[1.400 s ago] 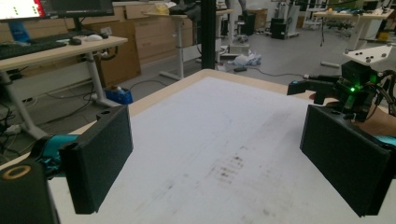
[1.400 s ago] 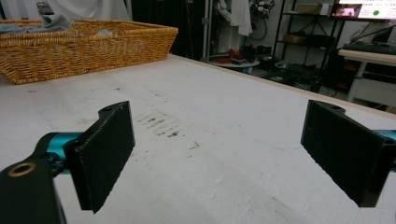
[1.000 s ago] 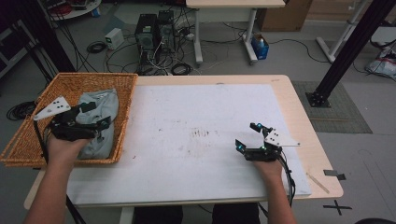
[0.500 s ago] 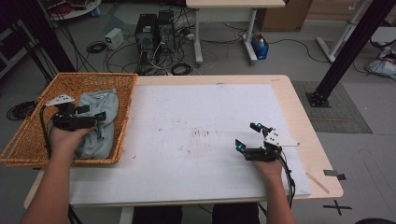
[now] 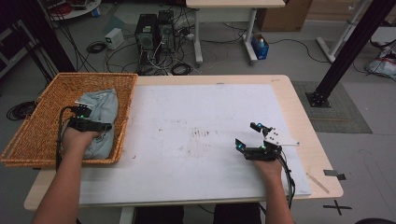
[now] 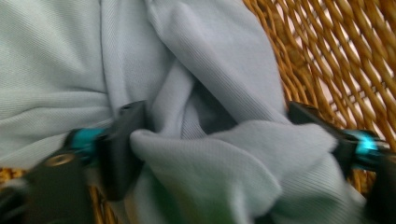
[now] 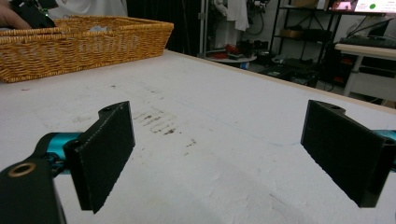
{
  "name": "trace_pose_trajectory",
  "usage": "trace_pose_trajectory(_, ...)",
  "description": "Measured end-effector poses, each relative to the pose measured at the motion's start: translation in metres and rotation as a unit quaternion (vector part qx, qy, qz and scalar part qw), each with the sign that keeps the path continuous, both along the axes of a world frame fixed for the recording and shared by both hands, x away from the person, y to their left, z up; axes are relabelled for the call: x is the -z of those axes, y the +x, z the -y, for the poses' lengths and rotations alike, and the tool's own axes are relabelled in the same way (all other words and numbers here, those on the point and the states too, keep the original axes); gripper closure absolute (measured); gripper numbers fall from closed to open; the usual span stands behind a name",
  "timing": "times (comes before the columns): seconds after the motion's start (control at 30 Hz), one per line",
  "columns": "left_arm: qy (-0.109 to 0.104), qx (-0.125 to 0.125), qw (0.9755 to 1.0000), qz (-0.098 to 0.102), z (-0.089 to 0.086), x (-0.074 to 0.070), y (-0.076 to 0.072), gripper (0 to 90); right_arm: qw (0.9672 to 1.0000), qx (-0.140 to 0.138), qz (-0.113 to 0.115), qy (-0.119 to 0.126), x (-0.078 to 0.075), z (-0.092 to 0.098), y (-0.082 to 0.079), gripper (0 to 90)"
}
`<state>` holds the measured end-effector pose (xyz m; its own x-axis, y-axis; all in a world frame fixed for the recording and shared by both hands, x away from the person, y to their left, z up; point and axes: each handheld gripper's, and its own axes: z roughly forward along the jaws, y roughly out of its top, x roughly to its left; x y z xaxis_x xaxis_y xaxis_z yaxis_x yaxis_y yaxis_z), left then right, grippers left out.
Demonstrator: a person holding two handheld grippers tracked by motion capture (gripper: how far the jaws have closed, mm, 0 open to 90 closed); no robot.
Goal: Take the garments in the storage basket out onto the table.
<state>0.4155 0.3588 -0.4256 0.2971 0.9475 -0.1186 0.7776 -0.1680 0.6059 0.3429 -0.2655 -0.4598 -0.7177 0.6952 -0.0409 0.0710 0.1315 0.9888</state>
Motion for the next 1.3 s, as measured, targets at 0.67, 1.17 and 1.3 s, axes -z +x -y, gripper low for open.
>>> trace_pose_trajectory(0.67,-0.184,0.065,0.9694,0.149,-0.018,-0.063,-0.035,75.7,1.0,-0.002,0.001,0.0,0.0,0.0,0.0,9.6)
trace_pose_trajectory(1.17,-0.197,0.103,0.9482,0.227,-0.005,-0.127,-0.044,75.7,1.0,-0.003,0.002,-0.002,0.0,0.0,0.0,9.6)
trace_pose_trajectory(1.3,-0.194,0.108,0.9457,0.237,-0.001,-0.141,-0.044,75.7,1.0,-0.003,0.002,-0.002,0.0,0.0,0.0,9.6)
